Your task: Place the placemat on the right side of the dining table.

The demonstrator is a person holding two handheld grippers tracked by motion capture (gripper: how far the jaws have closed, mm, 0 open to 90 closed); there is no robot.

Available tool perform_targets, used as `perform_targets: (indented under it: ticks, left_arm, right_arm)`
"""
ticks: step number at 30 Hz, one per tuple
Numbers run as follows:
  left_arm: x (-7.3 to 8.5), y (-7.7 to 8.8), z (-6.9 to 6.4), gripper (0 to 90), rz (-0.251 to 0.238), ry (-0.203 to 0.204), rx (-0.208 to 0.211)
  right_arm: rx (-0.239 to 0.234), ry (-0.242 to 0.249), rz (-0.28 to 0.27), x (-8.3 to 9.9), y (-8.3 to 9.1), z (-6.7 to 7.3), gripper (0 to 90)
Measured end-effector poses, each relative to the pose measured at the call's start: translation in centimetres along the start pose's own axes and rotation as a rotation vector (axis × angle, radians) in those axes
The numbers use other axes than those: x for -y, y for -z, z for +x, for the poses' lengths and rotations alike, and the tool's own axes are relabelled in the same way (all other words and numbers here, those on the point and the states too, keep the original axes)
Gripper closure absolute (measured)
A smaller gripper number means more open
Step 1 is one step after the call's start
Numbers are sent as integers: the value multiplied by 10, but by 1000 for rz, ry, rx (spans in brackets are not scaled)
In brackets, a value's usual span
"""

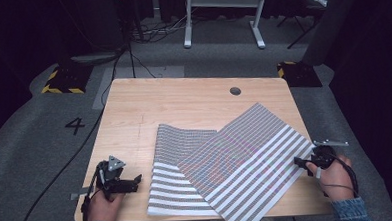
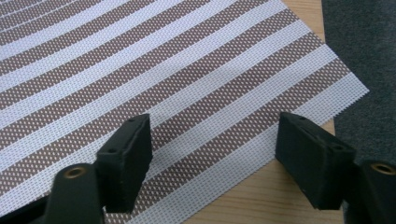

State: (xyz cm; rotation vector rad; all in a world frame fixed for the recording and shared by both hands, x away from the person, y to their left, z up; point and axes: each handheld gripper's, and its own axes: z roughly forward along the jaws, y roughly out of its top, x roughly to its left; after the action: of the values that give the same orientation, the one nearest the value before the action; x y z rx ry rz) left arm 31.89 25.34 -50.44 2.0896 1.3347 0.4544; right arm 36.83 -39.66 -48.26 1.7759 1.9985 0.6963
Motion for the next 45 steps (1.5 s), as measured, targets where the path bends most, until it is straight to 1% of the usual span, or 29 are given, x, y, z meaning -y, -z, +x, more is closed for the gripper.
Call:
perform_targets:
  ticks: [2, 3, 4, 5, 7, 9, 11, 14, 15, 16, 18, 19, 20, 21, 22, 23, 26, 27, 28, 30, 31, 32, 34, 38, 40, 43, 44, 45]
  left_arm:
    - [0, 0, 0, 2, 1, 1, 0]
    - [0, 0, 0, 2, 0, 0, 0]
    - [0, 0, 0, 2, 0, 0, -1]
    - [0, 0, 0, 2, -1, 0, -1]
    - [0, 0, 0, 2, -1, 1, -1]
    - [0, 0, 0, 2, -1, 0, -1]
    - [0, 0, 0, 2, -2, 0, -1]
    - [0, 0, 0, 2, -1, 0, -1]
    - [0, 0, 0, 2, 0, 0, 0]
    - [0, 0, 0, 2, -1, 0, -1]
    - [0, 0, 0, 2, -1, 0, -1]
    - [0, 0, 0, 2, -2, 0, 0]
    - [0, 0, 0, 2, -2, 1, -1]
    - [0, 0, 0, 2, -1, 0, -1]
    - [0, 0, 0, 2, -3, 0, -1]
    - [0, 0, 0, 2, -1, 1, -1]
    - [0, 0, 0, 2, -1, 0, -1]
    - [0, 0, 0, 2, -3, 0, -1]
    - [0, 0, 0, 2, -3, 0, -1]
    - [0, 0, 0, 2, -2, 1, -1]
    - [0, 0, 0, 2, -1, 1, -1]
    - [0, 0, 0, 2, -1, 0, -1]
    - [0, 0, 0, 2, -3, 0, -1]
    - [0, 0, 0, 2, -2, 1, -1]
    - [0, 0, 0, 2, -2, 1, -1]
    - [0, 0, 0, 2, -2, 1, -2]
    - [0, 0, 0, 2, -2, 1, -1]
    - [0, 0, 0, 2, -2, 1, -1]
  right_arm:
    - [17, 25, 4, 0, -2, 4, 222]
    - [37, 39, 11, 0, -2, 5, 188]
    - [62, 37, 10, 0, -3, 6, 151]
    - [75, 31, 4, 0, -3, 7, 149]
    - [79, 13, 9, 0, -3, 7, 142]
    - [60, 4, 14, 0, -5, 5, 142]
    - [47, -6, 12, -2, -7, 4, 117]
    - [39, 14, -13, -2, -10, 2, 102]
    - [38, 22, -12, -3, -11, 2, 103]
    - [37, 19, -12, -3, -11, 2, 111]
    - [14, 40, -14, -4, -10, 3, 173]
    - [18, 41, -9, -5, -10, 4, 175]
    - [19, 52, -9, -6, -10, 4, 179]
    - [14, 58, -11, -6, -10, 5, 228]
    - [-12, 85, -13, -7, -9, 5, 310]
    - [-29, 99, -11, -7, -7, 7, 383]
    - [-62, 138, 6, -10, -4, 15, 621]
    - [-73, 151, 9, -11, -4, 18, 686]
    - [-81, 162, 17, -11, -4, 20, 725]
    - [-74, 214, 13, -12, -3, 23, 768]
    - [-71, 236, -1, -12, -2, 25, 788]
    - [-72, 247, -17, -13, 0, 26, 806]
    - [-76, 264, -59, -15, 7, 28, 827]
    - [-70, 309, -156, -28, 27, 33, 841]
    - [-58, 336, -200, -35, 37, 35, 845]
    - [-27, 385, -252, -45, 49, 39, 850]
    - [-22, 390, -269, -48, 53, 40, 851]
    - [-12, 406, -283, -51, 56, 41, 853]
